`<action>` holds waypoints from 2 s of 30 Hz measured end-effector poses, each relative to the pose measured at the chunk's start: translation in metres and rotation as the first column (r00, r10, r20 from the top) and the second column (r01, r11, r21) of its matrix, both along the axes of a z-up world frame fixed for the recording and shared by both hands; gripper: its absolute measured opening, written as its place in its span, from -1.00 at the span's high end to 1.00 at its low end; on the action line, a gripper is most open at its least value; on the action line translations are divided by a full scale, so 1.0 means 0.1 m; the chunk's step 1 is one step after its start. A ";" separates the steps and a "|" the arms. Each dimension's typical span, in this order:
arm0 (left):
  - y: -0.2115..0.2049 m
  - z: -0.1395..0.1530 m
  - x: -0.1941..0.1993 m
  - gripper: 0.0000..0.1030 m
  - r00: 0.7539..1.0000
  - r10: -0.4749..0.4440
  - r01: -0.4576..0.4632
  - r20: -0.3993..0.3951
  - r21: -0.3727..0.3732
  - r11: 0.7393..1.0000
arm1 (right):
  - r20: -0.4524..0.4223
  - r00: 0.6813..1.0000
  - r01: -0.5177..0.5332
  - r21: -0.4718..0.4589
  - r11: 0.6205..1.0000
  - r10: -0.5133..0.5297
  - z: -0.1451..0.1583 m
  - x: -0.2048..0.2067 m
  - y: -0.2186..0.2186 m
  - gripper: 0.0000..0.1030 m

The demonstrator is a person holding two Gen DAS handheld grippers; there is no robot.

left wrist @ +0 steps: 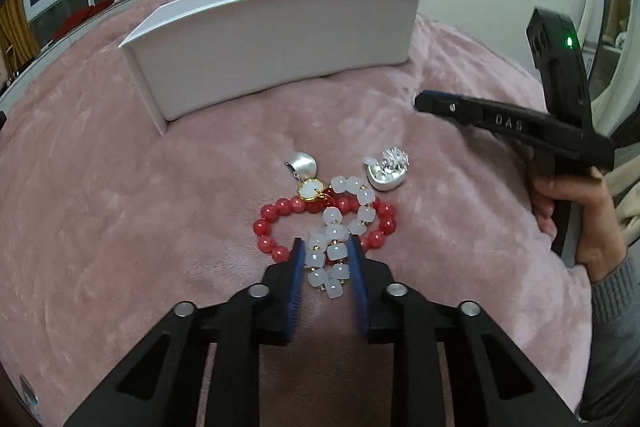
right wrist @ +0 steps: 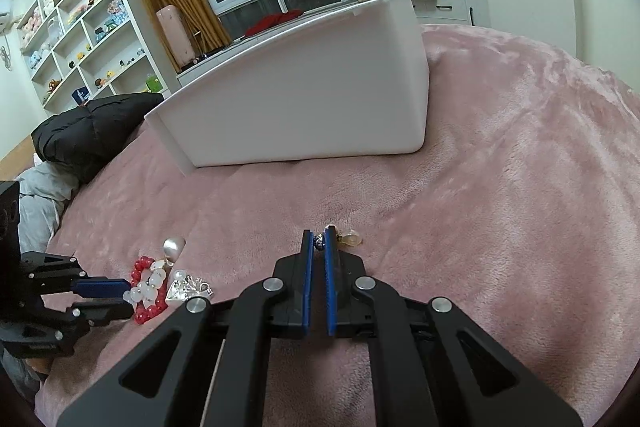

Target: Organize jewelry

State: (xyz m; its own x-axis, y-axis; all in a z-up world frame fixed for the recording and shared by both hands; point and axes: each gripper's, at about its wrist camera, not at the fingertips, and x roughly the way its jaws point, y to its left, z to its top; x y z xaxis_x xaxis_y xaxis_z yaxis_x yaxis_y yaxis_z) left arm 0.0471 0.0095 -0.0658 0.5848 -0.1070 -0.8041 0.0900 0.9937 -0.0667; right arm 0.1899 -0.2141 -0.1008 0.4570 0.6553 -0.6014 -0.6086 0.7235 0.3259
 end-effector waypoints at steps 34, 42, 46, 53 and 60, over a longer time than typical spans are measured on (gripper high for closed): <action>-0.01 0.12 -0.03 -0.11 1.000 -0.006 0.006 0.002 0.014 1.000 | 0.065 0.997 -0.036 0.069 0.997 0.032 0.47 -0.38 -0.14 0.88; -0.01 -0.02 0.05 0.88 0.999 -0.011 0.012 -0.034 0.013 1.000 | 0.075 0.997 -0.030 0.079 0.996 0.024 0.54 -0.45 -0.23 0.88; 0.03 0.06 0.04 0.89 1.000 0.002 -0.002 -0.019 0.001 1.000 | 0.089 0.996 -0.034 0.079 0.996 0.027 0.63 -0.48 -0.25 0.88; -0.04 0.14 0.00 0.88 1.000 -0.011 0.011 -0.007 0.017 1.000 | 0.110 0.994 -0.040 0.083 0.996 0.031 0.75 -0.53 -0.30 0.88; -0.20 -0.09 0.10 0.37 0.997 -0.050 0.057 -0.066 0.100 0.993 | 0.107 0.994 -0.036 0.086 0.996 0.026 0.74 -0.56 -0.33 0.88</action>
